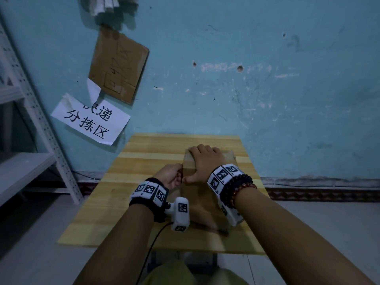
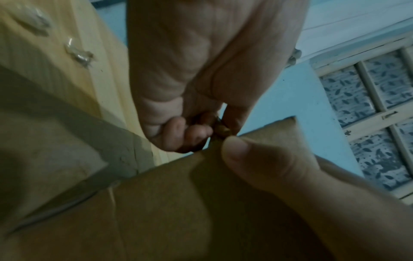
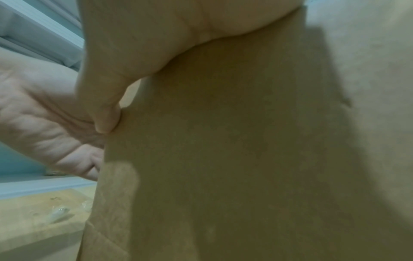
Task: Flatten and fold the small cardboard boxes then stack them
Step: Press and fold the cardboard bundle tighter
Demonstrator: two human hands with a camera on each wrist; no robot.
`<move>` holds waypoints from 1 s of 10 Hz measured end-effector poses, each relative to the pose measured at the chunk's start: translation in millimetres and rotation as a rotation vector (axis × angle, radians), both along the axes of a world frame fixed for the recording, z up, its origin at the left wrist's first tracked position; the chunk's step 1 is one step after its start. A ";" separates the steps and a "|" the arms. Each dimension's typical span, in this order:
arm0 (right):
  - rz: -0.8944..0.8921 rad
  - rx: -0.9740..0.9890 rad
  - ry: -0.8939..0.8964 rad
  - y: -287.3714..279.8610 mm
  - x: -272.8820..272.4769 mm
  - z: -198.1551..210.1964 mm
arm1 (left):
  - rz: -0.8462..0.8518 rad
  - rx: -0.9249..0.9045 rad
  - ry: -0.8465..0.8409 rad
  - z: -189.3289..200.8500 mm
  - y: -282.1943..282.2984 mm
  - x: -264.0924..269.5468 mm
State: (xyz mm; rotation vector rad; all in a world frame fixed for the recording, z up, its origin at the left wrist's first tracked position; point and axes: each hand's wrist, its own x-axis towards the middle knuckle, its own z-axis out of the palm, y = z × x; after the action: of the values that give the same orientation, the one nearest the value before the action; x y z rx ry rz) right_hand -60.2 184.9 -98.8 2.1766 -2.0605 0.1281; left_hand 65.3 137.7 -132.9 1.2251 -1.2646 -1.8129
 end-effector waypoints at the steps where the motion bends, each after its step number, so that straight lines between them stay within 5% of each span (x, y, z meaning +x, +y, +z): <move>1: -0.001 -0.003 0.000 0.0 0.0 0.4 | -0.033 -0.028 -0.014 -4.1 -1.6 1.0; 8: -0.001 0.011 0.006 2.4 1.2 3.4 | -0.082 -0.587 -0.460 -0.1 9.8 1.7; 9: -0.008 0.015 0.005 3.2 1.7 3.4 | 0.057 -0.670 -0.549 -0.2 10.2 0.6; 10: -0.015 0.016 0.010 4.4 1.6 3.9 | 0.242 -0.607 -0.439 -0.4 4.6 -2.2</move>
State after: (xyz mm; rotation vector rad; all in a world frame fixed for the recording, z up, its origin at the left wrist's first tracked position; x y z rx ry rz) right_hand -58.6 189.3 -94.9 2.1662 -2.0788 0.0998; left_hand 63.1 142.3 -133.3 1.3692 -1.6560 -0.9025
